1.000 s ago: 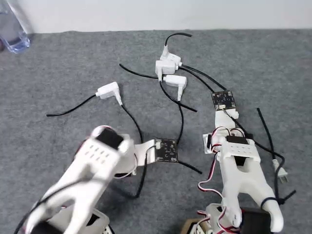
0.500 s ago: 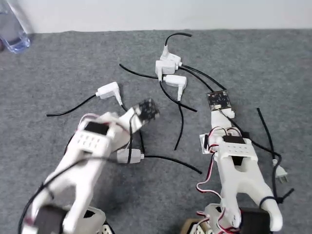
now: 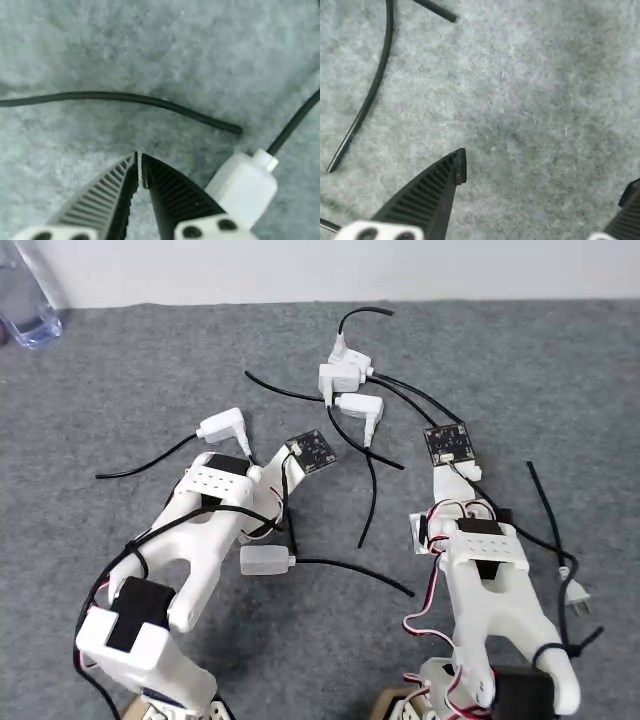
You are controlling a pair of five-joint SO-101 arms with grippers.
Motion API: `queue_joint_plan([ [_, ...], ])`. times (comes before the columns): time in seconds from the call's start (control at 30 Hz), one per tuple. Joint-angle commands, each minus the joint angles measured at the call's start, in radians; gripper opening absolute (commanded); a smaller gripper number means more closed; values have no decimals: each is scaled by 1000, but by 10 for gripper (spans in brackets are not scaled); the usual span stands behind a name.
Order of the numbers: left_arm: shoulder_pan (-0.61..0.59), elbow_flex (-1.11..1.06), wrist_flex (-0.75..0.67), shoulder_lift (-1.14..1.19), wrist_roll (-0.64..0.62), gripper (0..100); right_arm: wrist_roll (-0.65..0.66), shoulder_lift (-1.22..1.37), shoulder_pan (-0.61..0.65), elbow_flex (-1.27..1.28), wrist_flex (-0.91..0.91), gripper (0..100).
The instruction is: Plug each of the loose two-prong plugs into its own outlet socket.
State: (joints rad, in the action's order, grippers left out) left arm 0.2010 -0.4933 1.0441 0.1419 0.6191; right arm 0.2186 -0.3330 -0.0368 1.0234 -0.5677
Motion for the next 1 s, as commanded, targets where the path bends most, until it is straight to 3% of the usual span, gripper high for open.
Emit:
queue_joint_plan([
  [0.0,6,19,20,-8,-6,12,9,-16,12,-34,15,457],
  [0.43,120,13,152,-8,-6,12,9,-16,10,-34,15,457],
  [0.97,112,-104,218,-32,-9,12,9,-16,12,-34,16,457],
])
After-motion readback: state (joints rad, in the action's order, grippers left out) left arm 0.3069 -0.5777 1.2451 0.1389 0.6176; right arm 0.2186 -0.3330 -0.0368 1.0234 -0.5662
